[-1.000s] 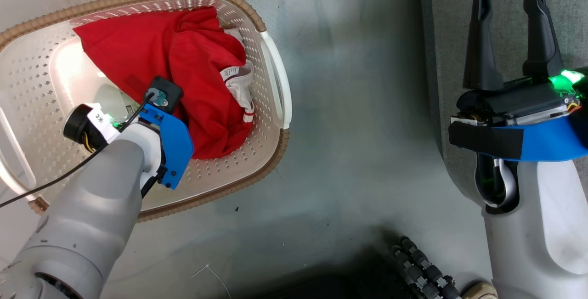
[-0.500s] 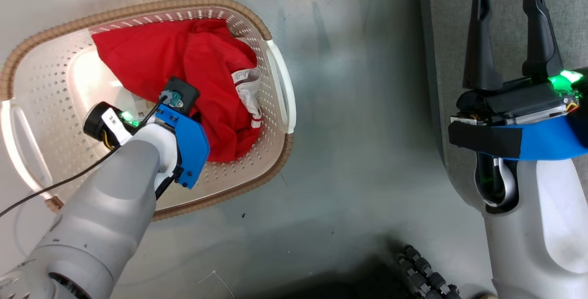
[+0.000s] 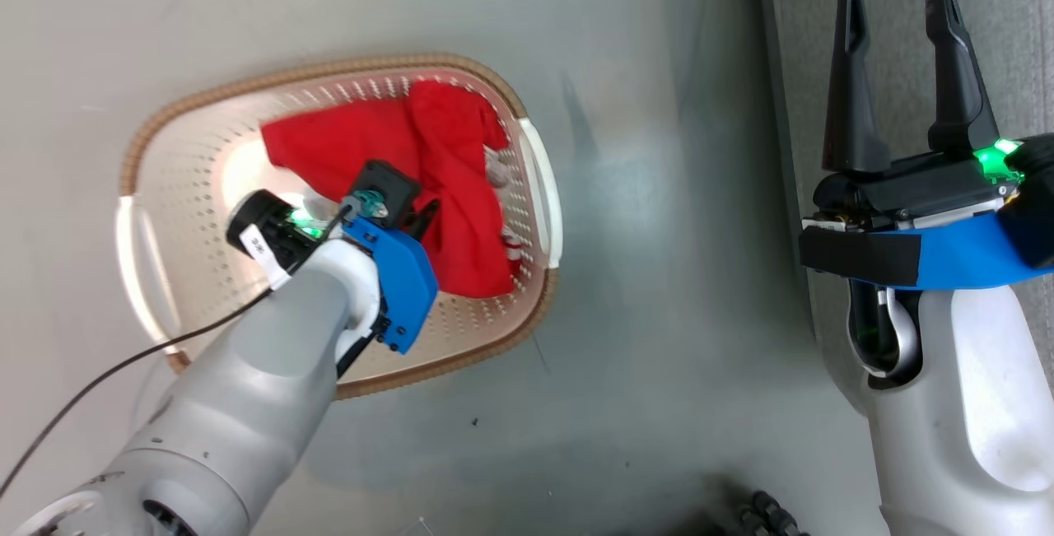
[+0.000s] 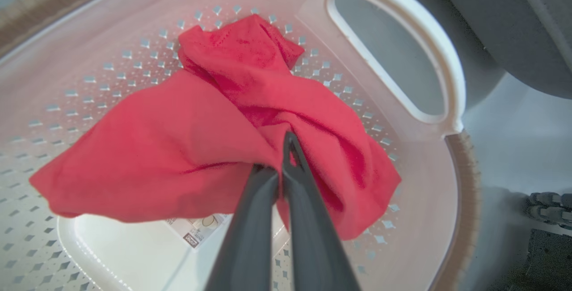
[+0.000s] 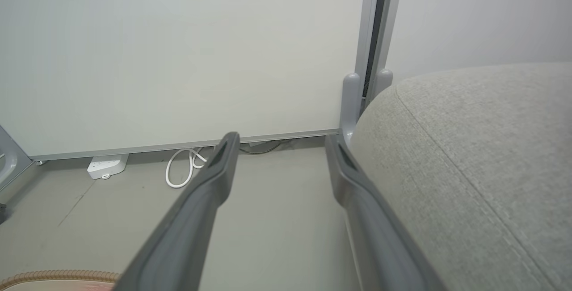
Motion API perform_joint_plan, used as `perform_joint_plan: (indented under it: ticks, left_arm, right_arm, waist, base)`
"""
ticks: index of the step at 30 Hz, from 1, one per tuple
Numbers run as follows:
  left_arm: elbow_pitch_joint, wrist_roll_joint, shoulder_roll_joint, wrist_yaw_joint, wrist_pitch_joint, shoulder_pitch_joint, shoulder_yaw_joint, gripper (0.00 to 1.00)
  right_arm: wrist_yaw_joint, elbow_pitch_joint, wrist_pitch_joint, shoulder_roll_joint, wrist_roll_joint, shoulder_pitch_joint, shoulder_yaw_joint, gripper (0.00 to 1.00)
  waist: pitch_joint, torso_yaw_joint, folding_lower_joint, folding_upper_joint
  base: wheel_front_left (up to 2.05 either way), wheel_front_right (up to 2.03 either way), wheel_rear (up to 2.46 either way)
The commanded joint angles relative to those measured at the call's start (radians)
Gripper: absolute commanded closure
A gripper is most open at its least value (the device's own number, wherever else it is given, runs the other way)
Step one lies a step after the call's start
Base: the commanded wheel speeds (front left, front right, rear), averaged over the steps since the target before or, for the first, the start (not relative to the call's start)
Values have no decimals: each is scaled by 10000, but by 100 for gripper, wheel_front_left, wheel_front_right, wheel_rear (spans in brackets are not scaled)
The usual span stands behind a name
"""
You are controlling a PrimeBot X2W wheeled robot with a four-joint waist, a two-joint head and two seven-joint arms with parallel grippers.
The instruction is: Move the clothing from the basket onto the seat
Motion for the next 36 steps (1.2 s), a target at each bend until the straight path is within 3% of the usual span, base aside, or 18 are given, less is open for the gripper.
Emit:
perform_joint_plan:
  ticks: [1, 19, 36]
  left_arm:
    - [-57, -51, -31, 9, -158, 107, -78, 100]
    - [-1074, -438, -463, 9, -1450, 783, -457, 100]
    - [-3955, 862, -81, 525, -1472, 1316, 1388, 100]
  right_arm:
    - [-11, 54, -8, -5, -57, 123, -44, 0]
    - [-11, 691, -8, -317, -56, 1100, -278, 0]
    - [-11, 1247, -8, -388, -64, 2321, -213, 0]
  waist:
    - [-384, 241, 0, 0]
    - [-2958, 950, 0, 0]
    - [-5271, 1218, 0, 0]
  base:
    - [0, 0, 0]
    - [0, 0, 0]
    - [0, 0, 0]
